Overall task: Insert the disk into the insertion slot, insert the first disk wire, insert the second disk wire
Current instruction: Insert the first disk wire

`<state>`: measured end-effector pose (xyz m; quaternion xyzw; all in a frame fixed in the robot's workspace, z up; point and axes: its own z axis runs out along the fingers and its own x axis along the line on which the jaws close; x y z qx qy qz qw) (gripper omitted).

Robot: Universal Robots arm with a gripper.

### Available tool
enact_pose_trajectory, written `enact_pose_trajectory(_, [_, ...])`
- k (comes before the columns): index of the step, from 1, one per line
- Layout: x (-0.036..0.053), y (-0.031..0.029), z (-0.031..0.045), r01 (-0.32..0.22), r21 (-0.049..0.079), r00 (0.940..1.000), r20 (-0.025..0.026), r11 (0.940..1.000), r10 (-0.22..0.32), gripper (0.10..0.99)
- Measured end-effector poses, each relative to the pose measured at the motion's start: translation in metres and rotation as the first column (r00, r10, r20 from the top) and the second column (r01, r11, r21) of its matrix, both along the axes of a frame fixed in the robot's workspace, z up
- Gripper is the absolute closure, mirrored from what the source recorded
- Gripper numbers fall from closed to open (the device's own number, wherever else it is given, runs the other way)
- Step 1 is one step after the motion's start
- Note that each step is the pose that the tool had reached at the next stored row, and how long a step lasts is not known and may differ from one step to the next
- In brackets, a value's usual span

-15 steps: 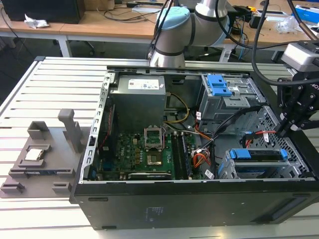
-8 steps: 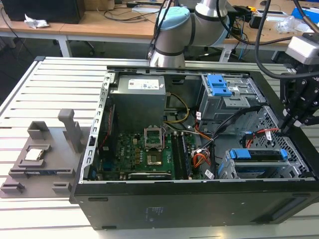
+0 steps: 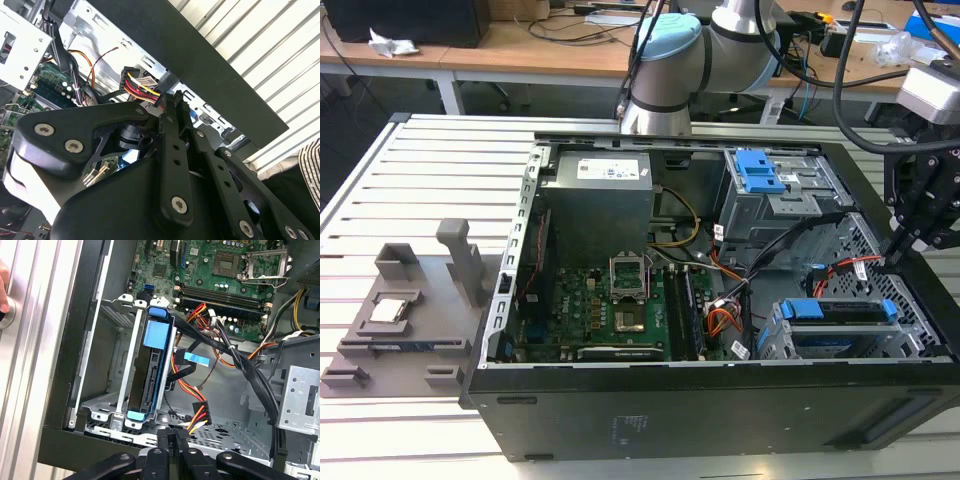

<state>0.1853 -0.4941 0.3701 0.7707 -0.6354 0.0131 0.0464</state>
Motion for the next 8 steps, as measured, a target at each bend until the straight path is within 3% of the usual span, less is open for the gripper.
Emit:
enact_pose_trajectory(5, [0.0,0.0,0.0002,0.0,0.0,1.0,0.0,1.0,0.0,0.914])
enact_pose_trajectory(8, [-0.0058,0.0,0.0001,0.0,0.0,1.0,0.0,1.0,0.0,0.914])
